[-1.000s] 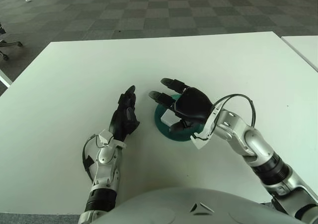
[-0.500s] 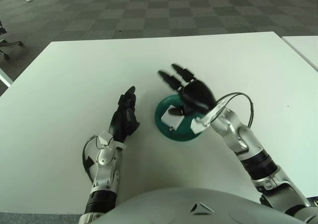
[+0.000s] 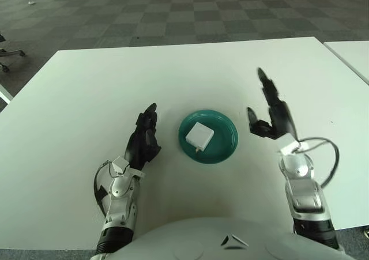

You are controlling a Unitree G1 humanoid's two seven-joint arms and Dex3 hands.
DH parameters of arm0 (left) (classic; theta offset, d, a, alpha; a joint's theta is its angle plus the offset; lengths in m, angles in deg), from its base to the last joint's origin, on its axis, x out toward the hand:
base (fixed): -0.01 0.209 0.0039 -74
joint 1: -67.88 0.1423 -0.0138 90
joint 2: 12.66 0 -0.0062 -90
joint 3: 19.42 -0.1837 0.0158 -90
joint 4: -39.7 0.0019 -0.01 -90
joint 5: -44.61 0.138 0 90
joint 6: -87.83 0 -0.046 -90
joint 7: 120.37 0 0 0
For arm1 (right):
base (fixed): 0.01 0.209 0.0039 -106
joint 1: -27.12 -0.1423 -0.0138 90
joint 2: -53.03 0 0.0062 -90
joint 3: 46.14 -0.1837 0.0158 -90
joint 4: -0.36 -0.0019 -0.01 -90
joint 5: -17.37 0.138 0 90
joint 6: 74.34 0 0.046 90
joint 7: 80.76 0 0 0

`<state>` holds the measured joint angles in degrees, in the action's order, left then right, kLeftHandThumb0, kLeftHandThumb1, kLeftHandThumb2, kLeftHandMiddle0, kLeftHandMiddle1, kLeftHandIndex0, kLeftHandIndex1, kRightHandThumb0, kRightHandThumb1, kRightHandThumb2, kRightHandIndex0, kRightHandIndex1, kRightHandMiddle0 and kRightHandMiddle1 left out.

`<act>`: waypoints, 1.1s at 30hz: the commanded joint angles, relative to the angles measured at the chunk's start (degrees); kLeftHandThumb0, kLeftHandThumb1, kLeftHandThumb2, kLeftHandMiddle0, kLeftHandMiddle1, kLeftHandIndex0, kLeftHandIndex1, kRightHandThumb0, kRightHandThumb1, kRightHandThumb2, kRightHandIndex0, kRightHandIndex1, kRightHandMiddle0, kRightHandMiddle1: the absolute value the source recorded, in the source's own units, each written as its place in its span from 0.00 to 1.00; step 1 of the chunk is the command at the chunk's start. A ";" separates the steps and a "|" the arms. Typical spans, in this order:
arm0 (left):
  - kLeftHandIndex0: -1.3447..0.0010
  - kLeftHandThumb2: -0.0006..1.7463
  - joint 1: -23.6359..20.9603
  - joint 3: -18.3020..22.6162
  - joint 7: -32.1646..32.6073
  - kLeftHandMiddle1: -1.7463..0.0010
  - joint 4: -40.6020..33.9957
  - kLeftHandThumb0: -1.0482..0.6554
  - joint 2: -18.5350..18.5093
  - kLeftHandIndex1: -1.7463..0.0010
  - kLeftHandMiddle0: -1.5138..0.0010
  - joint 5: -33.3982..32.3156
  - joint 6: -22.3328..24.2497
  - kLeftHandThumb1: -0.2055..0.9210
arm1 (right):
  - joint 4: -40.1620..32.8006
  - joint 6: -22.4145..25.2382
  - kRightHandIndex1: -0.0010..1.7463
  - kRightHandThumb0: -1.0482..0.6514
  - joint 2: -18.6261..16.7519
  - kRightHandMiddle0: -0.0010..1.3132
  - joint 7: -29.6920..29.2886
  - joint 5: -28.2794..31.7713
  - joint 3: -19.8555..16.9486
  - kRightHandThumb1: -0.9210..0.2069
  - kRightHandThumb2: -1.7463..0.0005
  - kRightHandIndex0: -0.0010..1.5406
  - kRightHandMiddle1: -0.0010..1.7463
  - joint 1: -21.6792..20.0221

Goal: Put the charger into the plate.

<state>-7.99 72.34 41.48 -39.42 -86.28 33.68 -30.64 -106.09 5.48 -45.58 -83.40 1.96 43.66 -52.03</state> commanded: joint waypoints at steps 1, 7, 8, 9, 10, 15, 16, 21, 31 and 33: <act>1.00 0.59 3.51 0.04 -0.55 1.00 2.71 0.06 -0.06 0.69 0.91 -0.89 1.40 1.00 | 2.12 -5.16 0.00 0.00 -1.08 0.01 -1.15 3.72 -1.40 0.00 0.37 0.00 0.00 0.41; 1.00 0.59 4.20 0.14 -1.02 1.00 2.68 0.06 -0.27 0.69 0.91 -1.24 0.92 1.00 | 4.94 -9.60 0.00 0.00 0.07 0.03 -0.80 6.58 -3.82 0.00 0.34 0.00 0.01 1.79; 1.00 0.59 4.25 0.15 -1.07 1.00 2.67 0.06 -0.27 0.69 0.91 -1.27 0.88 1.00 | 5.31 -9.99 0.00 0.00 0.15 0.03 -0.74 6.78 -4.06 0.00 0.34 0.00 0.02 1.86; 1.00 0.59 4.27 0.17 -1.11 1.00 2.67 0.06 -0.28 0.69 0.91 -1.29 0.87 1.00 | 5.56 -10.28 0.00 0.00 0.16 0.03 -0.70 6.89 -4.16 0.00 0.34 0.00 0.02 1.87; 1.00 0.59 4.38 0.19 -1.18 1.00 2.66 0.06 -0.30 0.69 0.91 -1.34 0.80 1.00 | 5.65 -10.13 0.00 0.00 0.04 0.03 -0.82 6.99 -4.40 0.00 0.34 0.00 0.02 2.11; 1.00 0.59 5.01 0.23 -1.56 1.00 2.51 0.06 -0.49 0.69 0.91 -1.67 0.46 1.00 | 5.13 -8.40 0.00 0.00 -0.60 0.04 -1.15 7.52 -5.81 0.00 0.33 0.00 0.03 4.04; 1.00 0.59 5.16 0.24 -1.65 1.00 2.48 0.06 -0.52 0.69 0.91 -1.74 0.37 1.00 | 4.95 -8.15 0.00 0.00 -0.71 0.04 -1.07 7.71 -5.98 0.00 0.34 0.00 0.03 4.50; 1.00 0.59 5.63 0.29 -1.94 1.00 2.29 0.06 -0.62 0.69 0.91 -1.95 0.18 1.00 | 5.73 -7.53 0.00 0.00 -1.09 0.01 -0.75 8.78 -6.30 0.00 0.35 0.00 0.13 6.25; 1.00 0.59 6.15 0.29 -2.20 1.00 2.08 0.06 -0.64 0.69 0.91 -2.09 -0.06 1.00 | 11.64 -11.50 0.00 0.00 -1.48 0.00 -1.06 8.64 -6.11 0.00 0.37 0.00 0.17 6.59; 1.00 0.59 6.41 0.24 -2.27 1.00 2.01 0.06 -0.61 0.69 0.91 -2.10 -0.23 1.00 | 13.73 -12.55 0.00 0.00 -1.55 0.00 -1.13 8.70 -6.02 0.00 0.37 0.00 0.17 5.86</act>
<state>-5.61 72.44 39.60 -40.87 -86.90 32.20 -31.95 -94.72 -4.83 -46.95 -84.33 9.95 37.68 -45.10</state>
